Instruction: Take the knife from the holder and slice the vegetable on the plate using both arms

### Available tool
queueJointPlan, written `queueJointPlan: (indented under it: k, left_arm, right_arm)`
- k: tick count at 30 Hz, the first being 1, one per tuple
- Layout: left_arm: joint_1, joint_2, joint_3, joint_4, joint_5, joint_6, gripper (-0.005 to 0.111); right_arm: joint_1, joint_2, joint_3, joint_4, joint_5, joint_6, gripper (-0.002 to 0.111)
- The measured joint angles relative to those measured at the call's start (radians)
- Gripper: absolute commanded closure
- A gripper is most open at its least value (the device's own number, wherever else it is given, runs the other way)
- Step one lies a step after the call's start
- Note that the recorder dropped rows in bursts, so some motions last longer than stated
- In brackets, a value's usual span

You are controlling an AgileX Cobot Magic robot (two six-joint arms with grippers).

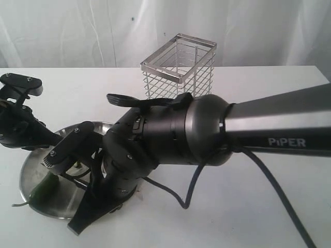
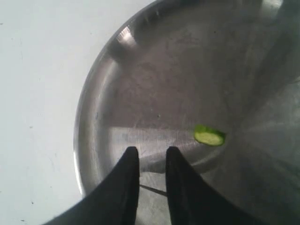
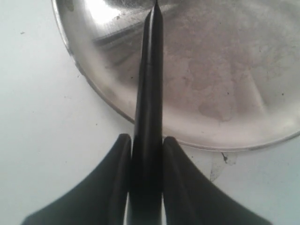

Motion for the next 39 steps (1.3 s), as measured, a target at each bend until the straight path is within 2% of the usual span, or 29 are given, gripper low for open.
queueJointPlan:
  k: [28, 39]
  left_arm:
    - [0.000, 0.000, 0.000, 0.000, -0.006, -0.011, 0.080]
    - [0.000, 0.000, 0.000, 0.000, -0.010, -0.011, 0.080]
  right_arm:
    - [0.000, -0.012, 0.000, -0.015, -0.011, 0.023, 0.108]
    - [0.032, -0.012, 0.000, -0.012, 0.005, 0.041, 0.108]
